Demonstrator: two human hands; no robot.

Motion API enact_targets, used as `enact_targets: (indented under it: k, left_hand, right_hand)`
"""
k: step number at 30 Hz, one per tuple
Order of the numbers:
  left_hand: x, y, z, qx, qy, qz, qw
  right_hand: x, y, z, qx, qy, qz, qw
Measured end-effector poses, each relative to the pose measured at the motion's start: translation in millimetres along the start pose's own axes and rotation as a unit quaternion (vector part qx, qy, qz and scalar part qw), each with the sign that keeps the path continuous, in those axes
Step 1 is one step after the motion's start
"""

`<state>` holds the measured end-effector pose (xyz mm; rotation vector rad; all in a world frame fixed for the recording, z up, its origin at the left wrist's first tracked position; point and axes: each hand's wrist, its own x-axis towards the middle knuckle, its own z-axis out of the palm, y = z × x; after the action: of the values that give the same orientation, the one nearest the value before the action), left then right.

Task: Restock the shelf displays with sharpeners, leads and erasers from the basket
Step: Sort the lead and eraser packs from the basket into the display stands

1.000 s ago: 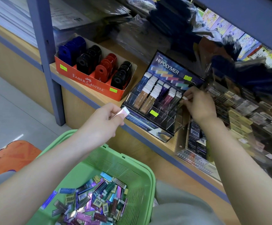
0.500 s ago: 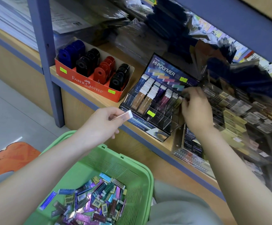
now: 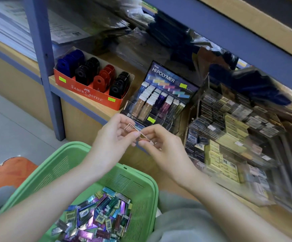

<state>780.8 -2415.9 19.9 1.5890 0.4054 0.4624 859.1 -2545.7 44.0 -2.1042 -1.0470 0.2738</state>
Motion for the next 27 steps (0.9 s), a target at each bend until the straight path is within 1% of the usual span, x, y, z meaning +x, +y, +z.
enact_targets:
  k: [3, 5, 7, 8, 9, 11, 14, 17, 21, 24, 27]
  left_hand:
    - [-7, 2, 9, 0.004, 0.025, 0.041, 0.999]
    - [-5, 4, 9, 0.070, 0.033, 0.091, 0.993]
    - [4, 9, 8, 0.161, 0.015, 0.138, 0.977]
    - [10, 11, 8, 0.203, 0.000, 0.149, 0.968]
    - [17, 13, 8, 0.239, -0.012, 0.153, 0.959]
    - [34, 17, 9, 0.294, -0.022, 0.162, 0.942]
    - [57, 19, 16, 0.357, -0.023, 0.192, 0.914]
    - [71, 12, 23, 0.404, -0.025, 0.204, 0.892]
    - [78, 2, 27, 0.449, -0.033, 0.216, 0.866]
    - [81, -1, 28, 0.449, -0.025, 0.225, 0.865]
    - [82, -6, 30, 0.451, -0.023, 0.237, 0.860]
  right_hand:
    - [-3, -1, -4, 0.066, 0.023, 0.031, 0.997]
    - [-4, -2, -12, 0.100, 0.055, 0.051, 0.992]
    - [-3, -1, -26, 0.142, 0.111, 0.072, 0.981]
    - [-1, 2, -36, 0.146, 0.140, 0.078, 0.976]
    - [2, 7, -46, 0.125, 0.167, 0.078, 0.975]
    - [11, 21, -64, 0.044, 0.210, 0.065, 0.974]
    - [32, 44, -84, -0.078, 0.249, 0.043, 0.964]
    - [51, 62, -95, -0.177, 0.229, 0.022, 0.957]
    - [72, 75, -98, -0.228, 0.180, 0.030, 0.957]
    - [85, 80, -99, -0.254, 0.140, 0.025, 0.957]
    - [94, 85, -99, -0.295, 0.087, 0.040, 0.951]
